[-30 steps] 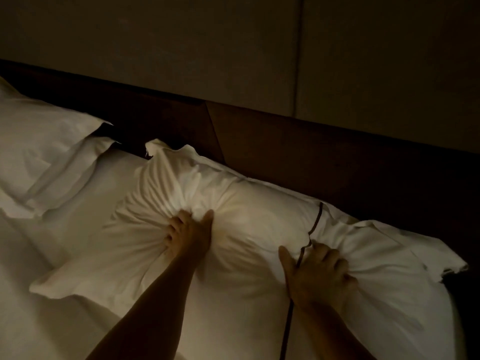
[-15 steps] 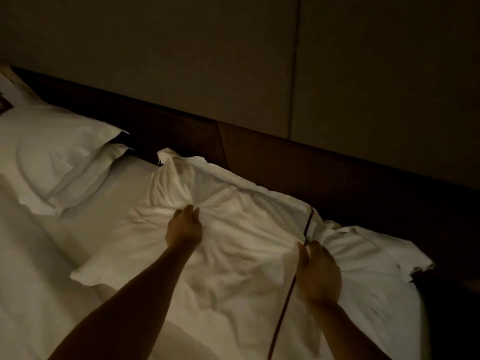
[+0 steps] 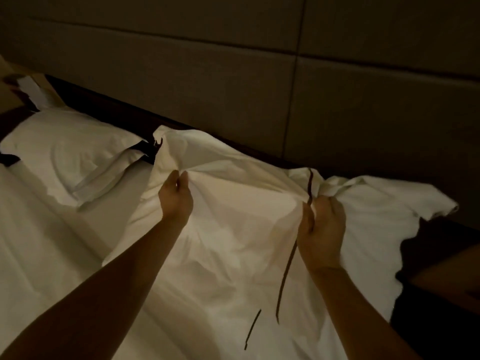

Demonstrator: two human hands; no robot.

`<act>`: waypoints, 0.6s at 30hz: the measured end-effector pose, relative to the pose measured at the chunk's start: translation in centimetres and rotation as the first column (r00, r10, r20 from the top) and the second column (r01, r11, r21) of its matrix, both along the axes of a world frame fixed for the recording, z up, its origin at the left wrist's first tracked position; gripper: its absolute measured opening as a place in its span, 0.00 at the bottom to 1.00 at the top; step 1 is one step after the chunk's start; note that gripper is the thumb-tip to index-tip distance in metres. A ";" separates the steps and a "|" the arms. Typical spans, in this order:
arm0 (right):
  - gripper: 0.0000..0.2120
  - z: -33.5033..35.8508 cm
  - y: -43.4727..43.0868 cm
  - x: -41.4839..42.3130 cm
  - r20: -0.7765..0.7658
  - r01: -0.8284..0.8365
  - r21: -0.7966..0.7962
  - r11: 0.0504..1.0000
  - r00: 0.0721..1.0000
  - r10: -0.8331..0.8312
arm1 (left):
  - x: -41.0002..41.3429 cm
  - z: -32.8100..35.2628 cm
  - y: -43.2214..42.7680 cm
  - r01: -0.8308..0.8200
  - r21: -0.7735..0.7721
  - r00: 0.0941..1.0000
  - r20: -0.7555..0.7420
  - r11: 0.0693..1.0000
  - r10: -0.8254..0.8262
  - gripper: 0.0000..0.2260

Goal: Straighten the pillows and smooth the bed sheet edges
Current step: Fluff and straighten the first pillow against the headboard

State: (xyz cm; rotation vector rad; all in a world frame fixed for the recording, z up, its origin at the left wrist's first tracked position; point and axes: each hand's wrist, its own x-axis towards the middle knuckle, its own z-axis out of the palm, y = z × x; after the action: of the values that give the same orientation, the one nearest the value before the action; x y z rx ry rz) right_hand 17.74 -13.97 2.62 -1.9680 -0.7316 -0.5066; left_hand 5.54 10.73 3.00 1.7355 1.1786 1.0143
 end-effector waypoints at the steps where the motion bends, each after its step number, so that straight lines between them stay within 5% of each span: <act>1: 0.12 1.5 0.0 0.6 0.063 -0.010 0.027 1.000 0.998 0.008 | 0.6 0.9 0.0 0.005 -0.021 0.997 0.075 1.000 -0.004 0.09; 7: 0.10 2.9 -1.5 4.3 0.367 -0.020 0.101 0.995 0.930 -0.019 | 3.0 1.5 0.0 0.059 0.072 0.952 0.296 0.996 -0.078 0.13; 13: 0.07 -7.8 -2.7 3.6 0.013 0.013 -0.407 0.913 1.000 -0.008 | 3.0 -7.5 -0.3 -0.005 -0.030 0.995 -0.095 1.000 0.002 0.15; 18: 0.06 -10.2 -1.8 4.0 -0.096 -0.048 -0.460 0.887 0.995 0.004 | 2.8 -9.0 1.8 -0.006 -0.048 0.965 -0.264 0.999 -0.007 0.16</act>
State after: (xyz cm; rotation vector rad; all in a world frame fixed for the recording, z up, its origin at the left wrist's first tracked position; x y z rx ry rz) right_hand 21.74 -15.82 -7.60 -2.4023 -0.8777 -0.2311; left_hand 8.30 12.50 -6.02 1.8737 1.3559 0.7628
